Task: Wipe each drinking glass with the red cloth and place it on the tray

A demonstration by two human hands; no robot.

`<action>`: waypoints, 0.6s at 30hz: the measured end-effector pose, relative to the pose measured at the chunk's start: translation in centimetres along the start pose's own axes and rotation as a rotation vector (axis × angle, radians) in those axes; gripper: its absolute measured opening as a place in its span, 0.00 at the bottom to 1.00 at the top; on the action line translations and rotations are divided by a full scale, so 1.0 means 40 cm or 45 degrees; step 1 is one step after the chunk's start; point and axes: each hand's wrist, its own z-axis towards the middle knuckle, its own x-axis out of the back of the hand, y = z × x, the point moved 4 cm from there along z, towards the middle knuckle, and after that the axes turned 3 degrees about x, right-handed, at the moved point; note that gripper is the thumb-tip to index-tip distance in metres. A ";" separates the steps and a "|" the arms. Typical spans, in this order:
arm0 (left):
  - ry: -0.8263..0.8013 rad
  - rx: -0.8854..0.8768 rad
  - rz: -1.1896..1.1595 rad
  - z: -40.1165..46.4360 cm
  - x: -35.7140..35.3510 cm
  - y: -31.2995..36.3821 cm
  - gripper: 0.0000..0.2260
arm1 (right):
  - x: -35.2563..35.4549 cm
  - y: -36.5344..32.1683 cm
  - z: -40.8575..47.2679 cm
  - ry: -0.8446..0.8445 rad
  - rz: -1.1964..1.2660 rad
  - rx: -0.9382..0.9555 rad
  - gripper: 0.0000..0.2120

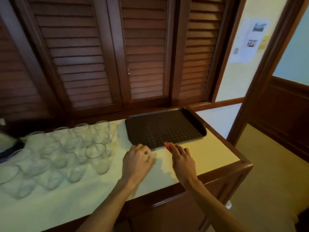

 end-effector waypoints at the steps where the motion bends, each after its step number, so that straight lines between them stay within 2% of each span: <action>1: 0.090 0.019 0.030 -0.009 0.035 -0.021 0.04 | -0.007 -0.039 0.007 0.028 0.041 0.027 0.27; 3: 0.313 0.068 0.094 -0.033 0.103 -0.086 0.05 | -0.024 -0.132 0.025 0.026 0.137 0.065 0.26; 5: 0.396 0.170 0.182 -0.052 0.153 -0.150 0.11 | -0.047 -0.213 0.034 -0.009 0.188 0.112 0.23; 10: 0.221 0.555 0.197 -0.063 0.212 -0.269 0.34 | -0.074 -0.340 0.027 -0.037 0.295 0.117 0.22; 15: 0.113 0.749 -0.024 -0.057 0.197 -0.306 0.42 | -0.065 -0.387 0.009 0.047 0.353 0.143 0.22; 18: 0.110 0.819 -0.127 -0.052 0.181 -0.324 0.43 | -0.058 -0.387 0.001 0.073 0.398 0.102 0.20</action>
